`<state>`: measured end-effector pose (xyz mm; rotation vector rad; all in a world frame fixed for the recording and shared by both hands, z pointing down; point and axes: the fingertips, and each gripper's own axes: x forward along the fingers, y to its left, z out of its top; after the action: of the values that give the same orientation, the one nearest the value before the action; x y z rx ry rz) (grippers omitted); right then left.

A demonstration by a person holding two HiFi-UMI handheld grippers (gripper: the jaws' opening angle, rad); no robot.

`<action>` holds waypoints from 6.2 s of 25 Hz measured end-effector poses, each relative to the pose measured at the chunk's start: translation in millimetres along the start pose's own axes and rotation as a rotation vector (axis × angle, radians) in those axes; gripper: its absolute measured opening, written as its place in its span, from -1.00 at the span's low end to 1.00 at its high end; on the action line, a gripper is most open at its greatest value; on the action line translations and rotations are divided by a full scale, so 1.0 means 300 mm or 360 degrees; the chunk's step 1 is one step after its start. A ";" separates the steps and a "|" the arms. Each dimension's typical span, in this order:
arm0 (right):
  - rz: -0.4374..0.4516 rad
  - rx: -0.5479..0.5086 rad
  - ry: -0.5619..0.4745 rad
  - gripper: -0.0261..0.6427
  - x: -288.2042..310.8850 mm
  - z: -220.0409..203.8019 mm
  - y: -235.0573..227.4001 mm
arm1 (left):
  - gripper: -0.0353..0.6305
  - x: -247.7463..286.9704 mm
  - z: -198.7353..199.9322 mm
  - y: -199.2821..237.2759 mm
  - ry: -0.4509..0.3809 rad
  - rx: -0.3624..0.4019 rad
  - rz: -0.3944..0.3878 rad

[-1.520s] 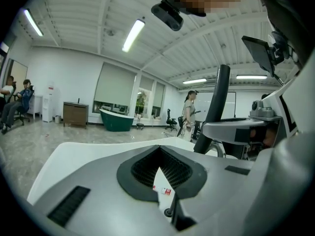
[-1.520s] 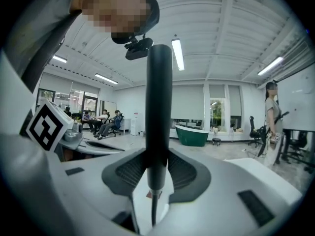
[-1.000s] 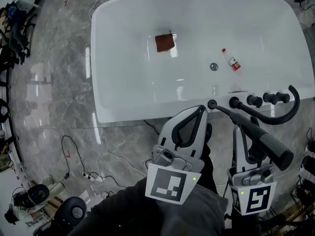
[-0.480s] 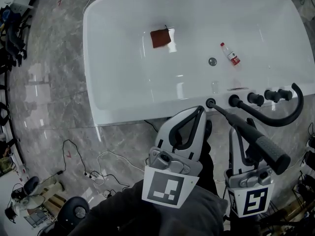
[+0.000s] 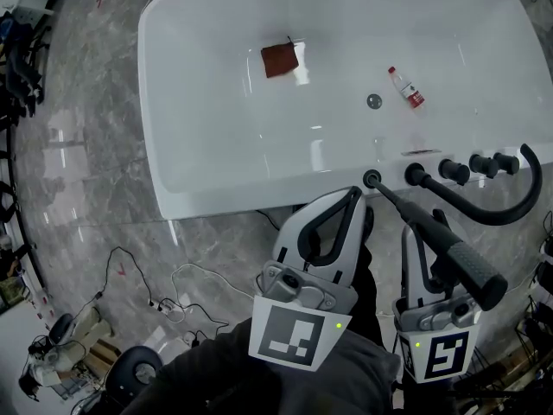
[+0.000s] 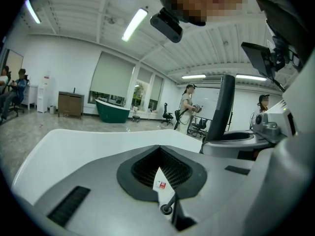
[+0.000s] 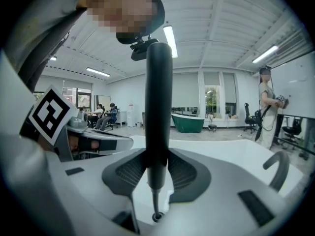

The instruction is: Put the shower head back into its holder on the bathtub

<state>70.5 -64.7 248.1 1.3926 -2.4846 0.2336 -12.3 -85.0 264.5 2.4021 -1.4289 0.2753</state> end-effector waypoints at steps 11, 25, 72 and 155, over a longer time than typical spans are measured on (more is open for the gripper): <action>-0.0032 -0.0004 0.0036 -0.50 0.023 -0.073 -0.003 | -0.88 0.005 -0.056 0.018 0.0030 -0.0018 0.0003; -0.0073 0.0052 0.0059 -0.50 0.066 -0.171 -0.007 | -0.88 0.033 -0.140 0.067 0.0064 -0.0013 0.0014; -0.0160 0.0096 0.0215 -0.50 0.178 -0.418 -0.037 | -0.88 0.114 -0.320 0.103 0.0201 -0.0073 -0.0081; -0.0041 0.0149 0.0379 -0.16 0.292 -0.669 0.034 | -0.88 0.120 -0.423 0.185 0.0270 -0.0003 -0.0016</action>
<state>51.6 -74.8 466.3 1.3443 -2.2854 0.4860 -43.5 -91.0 404.2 2.3212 -1.3403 0.4633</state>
